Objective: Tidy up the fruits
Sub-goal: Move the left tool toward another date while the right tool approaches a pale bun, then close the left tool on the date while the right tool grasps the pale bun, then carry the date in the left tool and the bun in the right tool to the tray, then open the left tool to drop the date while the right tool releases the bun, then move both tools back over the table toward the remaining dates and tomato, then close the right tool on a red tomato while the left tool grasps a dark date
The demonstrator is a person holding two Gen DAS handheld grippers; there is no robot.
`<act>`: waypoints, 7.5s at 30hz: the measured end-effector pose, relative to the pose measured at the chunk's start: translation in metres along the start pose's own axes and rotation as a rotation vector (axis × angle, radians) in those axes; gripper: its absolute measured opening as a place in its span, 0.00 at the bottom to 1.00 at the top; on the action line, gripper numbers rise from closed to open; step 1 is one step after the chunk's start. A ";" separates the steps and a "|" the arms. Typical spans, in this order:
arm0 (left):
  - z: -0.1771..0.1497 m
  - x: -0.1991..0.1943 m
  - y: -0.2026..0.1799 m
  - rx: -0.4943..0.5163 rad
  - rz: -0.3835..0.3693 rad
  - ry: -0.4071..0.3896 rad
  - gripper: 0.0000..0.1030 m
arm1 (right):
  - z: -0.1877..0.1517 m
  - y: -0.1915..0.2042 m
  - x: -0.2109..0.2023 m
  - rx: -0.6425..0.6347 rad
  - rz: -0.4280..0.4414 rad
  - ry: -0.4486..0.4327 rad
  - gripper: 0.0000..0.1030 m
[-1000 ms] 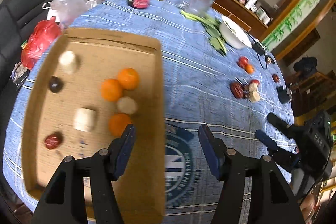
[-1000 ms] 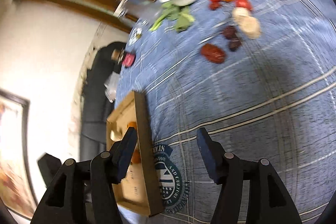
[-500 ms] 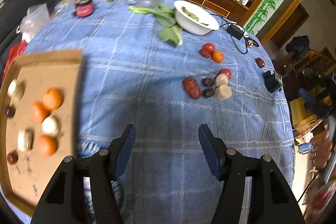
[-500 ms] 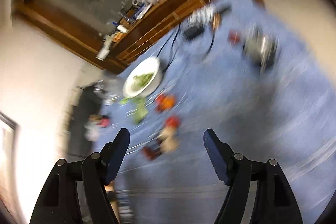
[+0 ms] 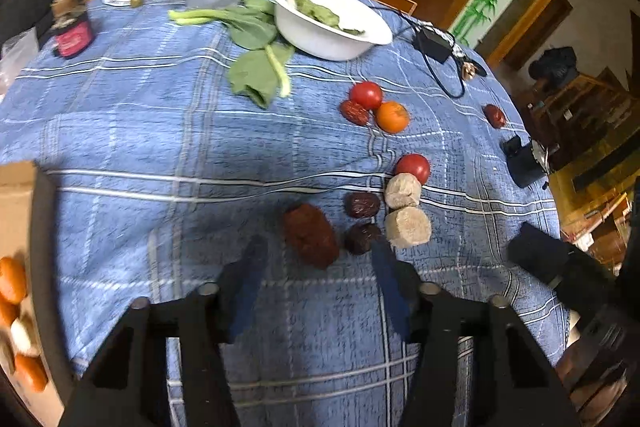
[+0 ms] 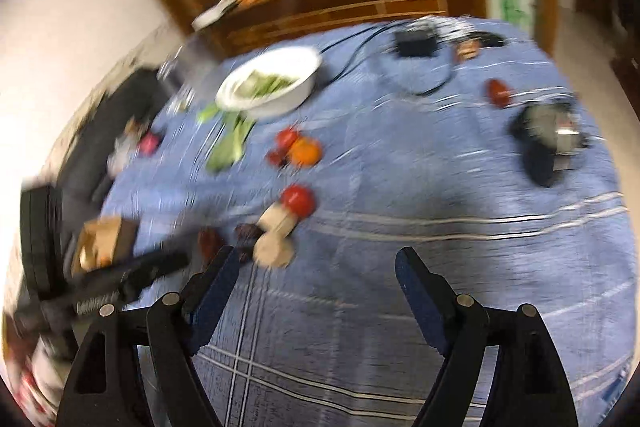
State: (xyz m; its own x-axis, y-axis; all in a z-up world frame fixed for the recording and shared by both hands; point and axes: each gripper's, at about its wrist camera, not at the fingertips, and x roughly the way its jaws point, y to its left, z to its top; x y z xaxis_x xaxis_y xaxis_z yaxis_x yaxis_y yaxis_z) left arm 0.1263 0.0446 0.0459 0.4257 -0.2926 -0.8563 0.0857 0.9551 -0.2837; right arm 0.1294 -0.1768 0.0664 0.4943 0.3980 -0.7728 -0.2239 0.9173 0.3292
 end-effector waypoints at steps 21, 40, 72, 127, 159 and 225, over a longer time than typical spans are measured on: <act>0.005 0.037 0.001 0.043 0.022 0.022 0.28 | -0.011 0.034 0.067 -0.166 -0.054 0.059 0.49; -0.019 0.006 0.023 0.001 0.059 0.003 0.28 | -0.016 0.033 0.066 -0.110 -0.047 0.083 0.30; -0.081 -0.022 0.041 -0.009 0.045 0.007 0.32 | -0.049 0.060 0.059 -0.146 -0.165 0.088 0.47; -0.115 -0.165 0.303 -0.279 0.306 -0.041 0.35 | -0.155 0.380 0.112 -0.444 0.187 0.302 0.35; -0.096 -0.227 0.151 0.030 0.468 -0.254 0.66 | -0.121 0.282 0.025 -0.172 0.128 0.118 0.51; -0.011 0.029 -0.014 0.088 0.026 -0.007 0.61 | 0.046 -0.006 0.084 0.070 -0.057 0.095 0.30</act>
State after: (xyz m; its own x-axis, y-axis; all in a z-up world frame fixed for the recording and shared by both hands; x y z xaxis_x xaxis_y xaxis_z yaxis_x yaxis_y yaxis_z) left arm 0.1273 0.0220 0.0206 0.4348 -0.2677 -0.8598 0.1529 0.9629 -0.2225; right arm 0.2107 -0.1487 0.0246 0.4222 0.3453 -0.8382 -0.1368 0.9383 0.3176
